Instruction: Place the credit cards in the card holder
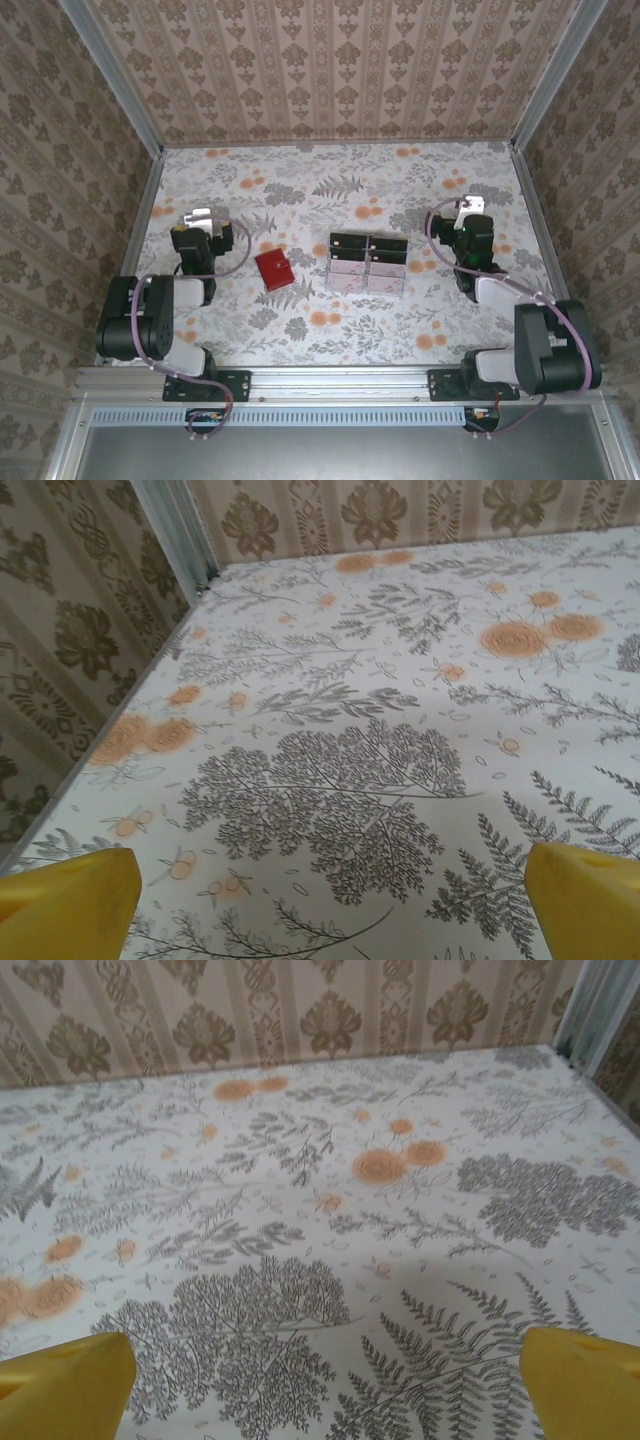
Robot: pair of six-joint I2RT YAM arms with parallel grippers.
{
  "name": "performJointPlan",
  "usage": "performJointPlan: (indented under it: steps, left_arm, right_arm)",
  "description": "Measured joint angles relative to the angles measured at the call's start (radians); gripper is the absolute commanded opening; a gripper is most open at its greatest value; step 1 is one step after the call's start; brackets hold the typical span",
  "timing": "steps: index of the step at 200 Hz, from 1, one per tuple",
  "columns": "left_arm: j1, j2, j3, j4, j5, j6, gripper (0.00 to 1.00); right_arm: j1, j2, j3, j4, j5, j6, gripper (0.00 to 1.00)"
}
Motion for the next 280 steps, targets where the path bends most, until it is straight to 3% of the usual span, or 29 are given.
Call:
performJointPlan:
  steps: [45,90,147,167,192,235,280]
  left_arm:
    - [-0.037,-0.148,0.075,-0.243,-0.066,-0.022,1.00]
    - [-0.116,-0.329,0.229,-0.595,-0.079,-0.166,1.00]
    - [-0.397,-0.443,0.266,-0.896,-0.058,-0.340,1.00]
    - [-0.487,-0.478,0.246,-0.942,-0.054,-0.412,1.00]
    - [-0.604,-0.487,0.224,-0.978,-0.051,-0.484,1.00]
    - [-0.791,-0.374,0.222,-0.985,-0.051,-0.548,1.00]
    - [-0.882,-0.245,0.225,-0.962,-0.051,-0.579,1.00]
  right_arm:
    - [-0.005,-0.137,0.127,-0.256,0.015,0.146,1.00]
    - [0.013,-0.191,0.217,-0.533,-0.165,0.232,0.94]
    - [0.289,-0.311,0.229,-0.884,-0.192,0.250,0.92]
    - [0.349,-0.352,0.229,-0.971,-0.166,0.273,0.92]
    - [0.357,-0.400,0.228,-1.053,-0.121,0.310,0.92]
    - [0.357,-0.410,0.228,-1.134,-0.074,0.354,0.92]
    - [0.343,-0.410,0.226,-1.147,-0.068,0.383,0.92]
